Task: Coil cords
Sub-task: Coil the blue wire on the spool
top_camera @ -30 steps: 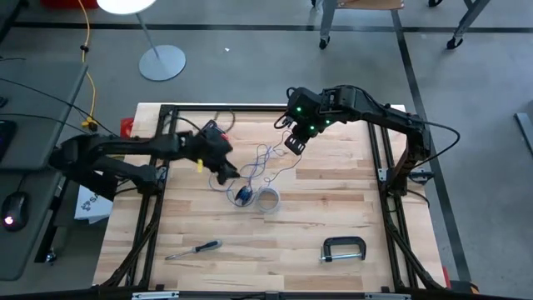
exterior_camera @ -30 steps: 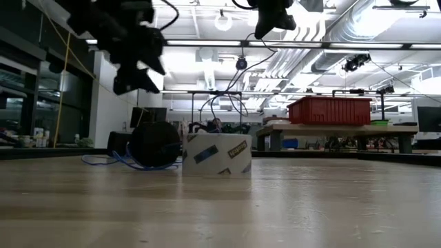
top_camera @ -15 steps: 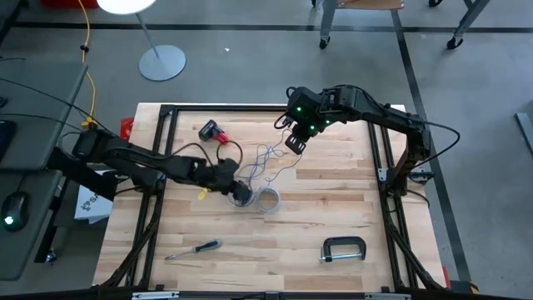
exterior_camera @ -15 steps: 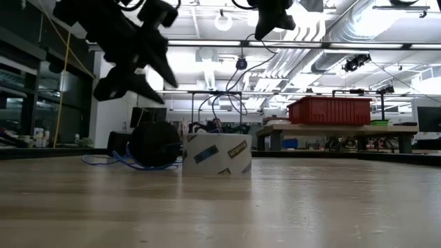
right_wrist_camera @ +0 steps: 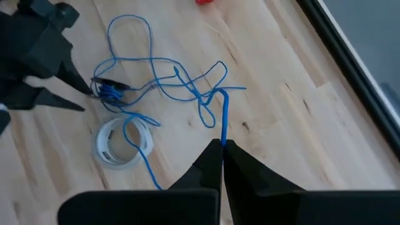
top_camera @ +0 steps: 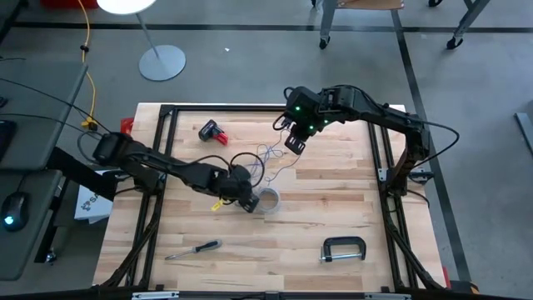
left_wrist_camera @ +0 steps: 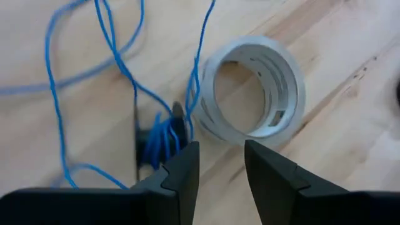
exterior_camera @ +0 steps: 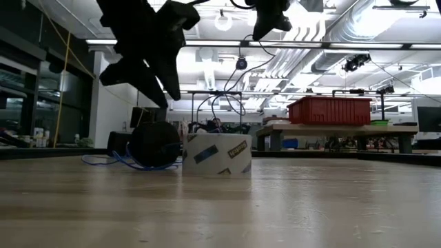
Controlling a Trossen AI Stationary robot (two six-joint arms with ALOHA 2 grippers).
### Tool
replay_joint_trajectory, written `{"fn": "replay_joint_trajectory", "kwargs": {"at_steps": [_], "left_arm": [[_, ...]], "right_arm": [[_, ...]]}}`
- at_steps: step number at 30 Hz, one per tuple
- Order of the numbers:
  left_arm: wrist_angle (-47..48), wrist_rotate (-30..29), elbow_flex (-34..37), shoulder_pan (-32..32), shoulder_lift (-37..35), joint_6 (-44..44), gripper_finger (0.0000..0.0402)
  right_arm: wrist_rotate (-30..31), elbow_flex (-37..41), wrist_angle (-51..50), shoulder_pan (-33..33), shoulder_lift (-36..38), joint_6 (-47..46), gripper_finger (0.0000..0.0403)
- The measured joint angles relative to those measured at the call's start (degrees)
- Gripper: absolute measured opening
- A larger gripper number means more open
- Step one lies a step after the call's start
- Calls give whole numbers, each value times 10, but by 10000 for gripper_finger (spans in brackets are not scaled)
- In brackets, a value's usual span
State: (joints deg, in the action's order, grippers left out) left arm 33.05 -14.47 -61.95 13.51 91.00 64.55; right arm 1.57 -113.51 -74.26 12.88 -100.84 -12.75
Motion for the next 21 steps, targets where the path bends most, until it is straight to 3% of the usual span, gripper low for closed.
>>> {"fn": "replay_joint_trajectory", "kwargs": {"at_steps": [6, 13, 21], "left_arm": [[2, -2, -1, 25, 21, 91, 119], [24, -3, -1, 36, 29, 89, 119], [48, -54, -21, 36, 26, 48, 119]], "right_arm": [[8, 0, 13, 3, 0, 40, 1], [-6, 0, 27, 3, 0, 40, 1], [-10, 0, 30, 3, -1, 37, 1]]}}
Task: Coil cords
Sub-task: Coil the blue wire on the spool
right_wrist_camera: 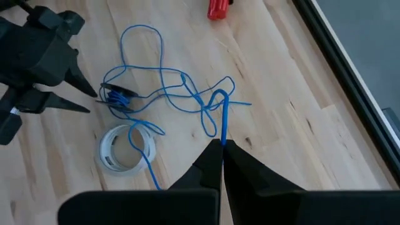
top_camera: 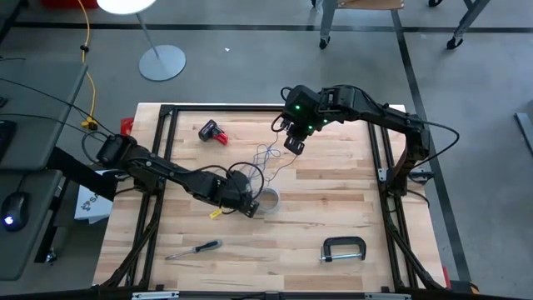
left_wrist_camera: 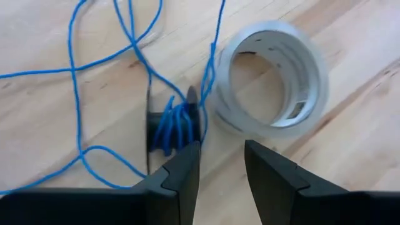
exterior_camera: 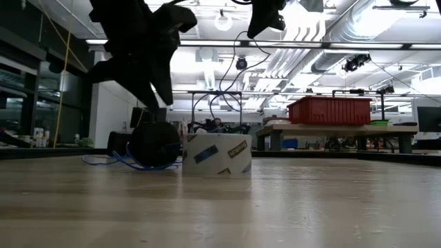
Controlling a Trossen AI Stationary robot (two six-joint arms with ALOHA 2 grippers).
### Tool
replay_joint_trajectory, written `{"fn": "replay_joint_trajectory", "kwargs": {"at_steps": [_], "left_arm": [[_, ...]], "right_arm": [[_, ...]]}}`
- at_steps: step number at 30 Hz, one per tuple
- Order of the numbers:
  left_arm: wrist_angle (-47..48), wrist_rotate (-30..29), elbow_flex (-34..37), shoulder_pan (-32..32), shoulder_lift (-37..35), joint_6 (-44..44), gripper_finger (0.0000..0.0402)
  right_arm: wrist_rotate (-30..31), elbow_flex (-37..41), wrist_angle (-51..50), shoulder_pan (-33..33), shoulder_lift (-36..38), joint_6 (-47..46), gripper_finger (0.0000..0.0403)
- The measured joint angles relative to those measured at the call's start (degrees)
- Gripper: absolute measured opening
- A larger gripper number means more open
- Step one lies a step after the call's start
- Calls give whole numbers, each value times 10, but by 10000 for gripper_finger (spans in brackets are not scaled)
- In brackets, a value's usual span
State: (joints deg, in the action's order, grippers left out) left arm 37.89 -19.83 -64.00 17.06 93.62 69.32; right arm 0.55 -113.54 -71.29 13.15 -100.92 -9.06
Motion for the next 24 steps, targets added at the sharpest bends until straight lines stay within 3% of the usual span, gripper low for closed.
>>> {"fn": "replay_joint_trajectory", "kwargs": {"at_steps": [12, 24], "left_arm": [[8, -10, 0, 0, 6, -1, 119], [-22, -11, 1, 5, 63, 15, 119]], "right_arm": [[-1, 0, 0, 0, 0, -25, 1], [-4, 0, 9, 0, 0, -29, 1]]}}
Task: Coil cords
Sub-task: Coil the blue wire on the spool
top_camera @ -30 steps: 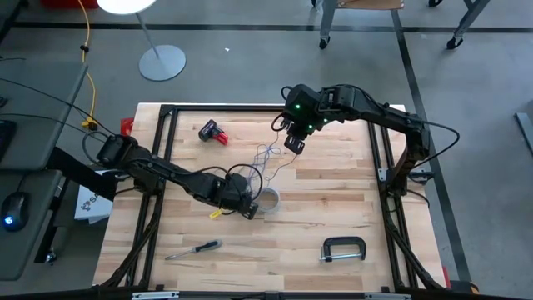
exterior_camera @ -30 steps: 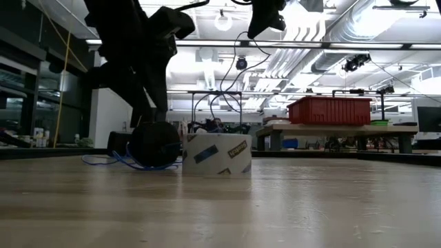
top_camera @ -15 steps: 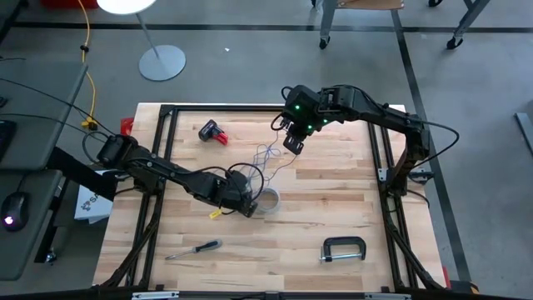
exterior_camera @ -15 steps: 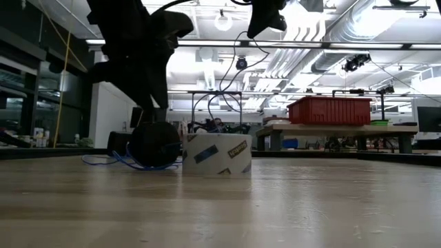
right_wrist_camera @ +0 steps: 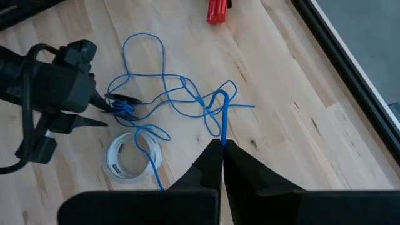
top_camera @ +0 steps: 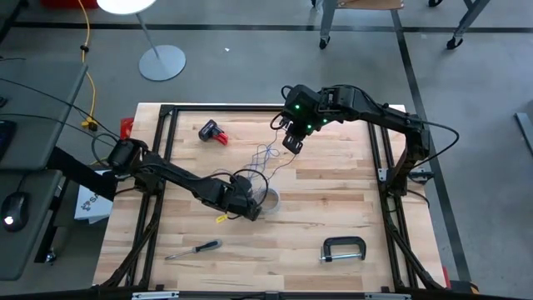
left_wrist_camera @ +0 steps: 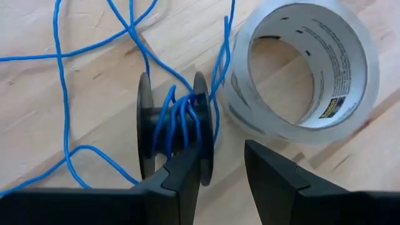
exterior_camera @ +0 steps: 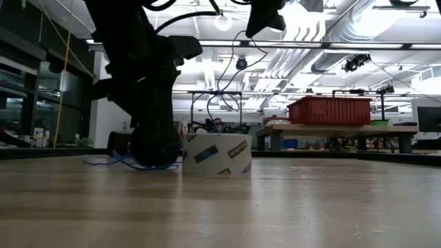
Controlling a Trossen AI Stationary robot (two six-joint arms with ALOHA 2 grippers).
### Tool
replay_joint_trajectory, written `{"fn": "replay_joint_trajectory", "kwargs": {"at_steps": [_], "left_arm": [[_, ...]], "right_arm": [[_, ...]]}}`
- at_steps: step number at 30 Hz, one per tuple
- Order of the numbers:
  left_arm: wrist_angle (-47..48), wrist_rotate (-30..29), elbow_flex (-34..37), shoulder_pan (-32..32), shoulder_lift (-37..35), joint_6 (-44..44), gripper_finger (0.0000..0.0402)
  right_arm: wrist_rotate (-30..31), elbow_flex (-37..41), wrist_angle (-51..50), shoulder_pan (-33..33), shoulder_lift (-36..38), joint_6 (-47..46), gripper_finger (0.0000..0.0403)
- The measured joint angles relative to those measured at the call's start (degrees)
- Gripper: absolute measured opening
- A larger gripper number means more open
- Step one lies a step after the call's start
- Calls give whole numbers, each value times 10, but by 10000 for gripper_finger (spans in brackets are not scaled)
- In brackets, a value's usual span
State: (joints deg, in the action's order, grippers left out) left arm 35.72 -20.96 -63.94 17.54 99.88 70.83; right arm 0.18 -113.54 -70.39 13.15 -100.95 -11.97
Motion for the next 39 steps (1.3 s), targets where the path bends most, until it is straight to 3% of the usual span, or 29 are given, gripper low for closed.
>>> {"fn": "replay_joint_trajectory", "kwargs": {"at_steps": [6, 13, 17, 22, 32, 39], "left_arm": [[2, -7, 0, -2, 7, 9, 108], [7, -36, 0, -9, 7, 8, 9], [7, -21, 0, -11, -7, 10, 4], [27, -3, -26, 0, -82, -20, 2], [183, 5, -157, 4, -257, -119, 1], [362, 41, -264, 0, -304, -154, 1]], "right_arm": [[-1, 0, 0, 0, 0, 0, 1], [-9, 0, 19, 0, 0, 4, 1], [-12, 0, 19, 1, 0, 9, 1], [-2, 0, 19, 15, 10, 84, 1], [-22, -1, 5, 43, 20, 168, 1], [-20, -1, 9, 43, 20, 212, 8]]}}
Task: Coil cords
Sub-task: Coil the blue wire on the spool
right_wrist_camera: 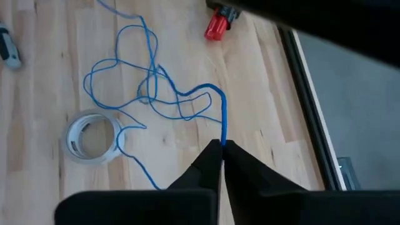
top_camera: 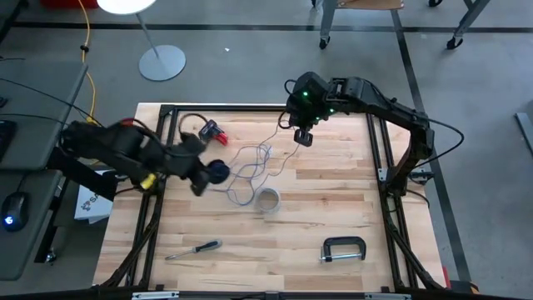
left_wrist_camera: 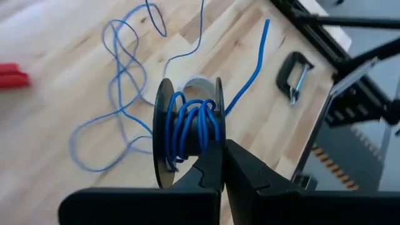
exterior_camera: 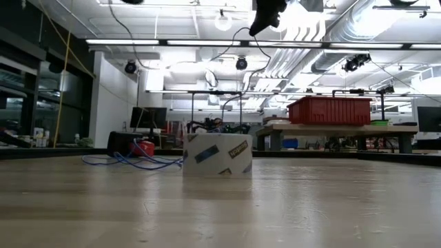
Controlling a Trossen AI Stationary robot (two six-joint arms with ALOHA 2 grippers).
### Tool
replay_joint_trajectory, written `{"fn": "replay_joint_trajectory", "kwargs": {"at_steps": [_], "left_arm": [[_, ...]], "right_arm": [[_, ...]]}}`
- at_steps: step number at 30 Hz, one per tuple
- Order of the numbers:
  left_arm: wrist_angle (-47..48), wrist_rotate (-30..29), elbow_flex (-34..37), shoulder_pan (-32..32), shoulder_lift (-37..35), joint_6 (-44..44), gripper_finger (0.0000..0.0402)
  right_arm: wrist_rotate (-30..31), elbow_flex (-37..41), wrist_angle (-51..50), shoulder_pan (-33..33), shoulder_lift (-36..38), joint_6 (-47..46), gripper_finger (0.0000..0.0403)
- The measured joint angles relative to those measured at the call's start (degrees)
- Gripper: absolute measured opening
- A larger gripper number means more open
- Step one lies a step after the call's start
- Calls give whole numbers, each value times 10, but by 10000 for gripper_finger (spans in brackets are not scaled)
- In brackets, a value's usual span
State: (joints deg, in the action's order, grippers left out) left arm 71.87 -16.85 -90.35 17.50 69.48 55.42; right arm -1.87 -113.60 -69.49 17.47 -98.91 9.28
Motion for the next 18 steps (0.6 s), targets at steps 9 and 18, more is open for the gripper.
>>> {"fn": "replay_joint_trajectory", "kwargs": {"at_steps": [9, 18], "left_arm": [[100, 43, -126, -30, -17, -140, 0], [52, 17, -216, -74, -32, -295, 0]], "right_arm": [[47, 0, -43, -23, 0, -62, 133], [-14, -8, 182, -86, -1, -266, 196]]}}
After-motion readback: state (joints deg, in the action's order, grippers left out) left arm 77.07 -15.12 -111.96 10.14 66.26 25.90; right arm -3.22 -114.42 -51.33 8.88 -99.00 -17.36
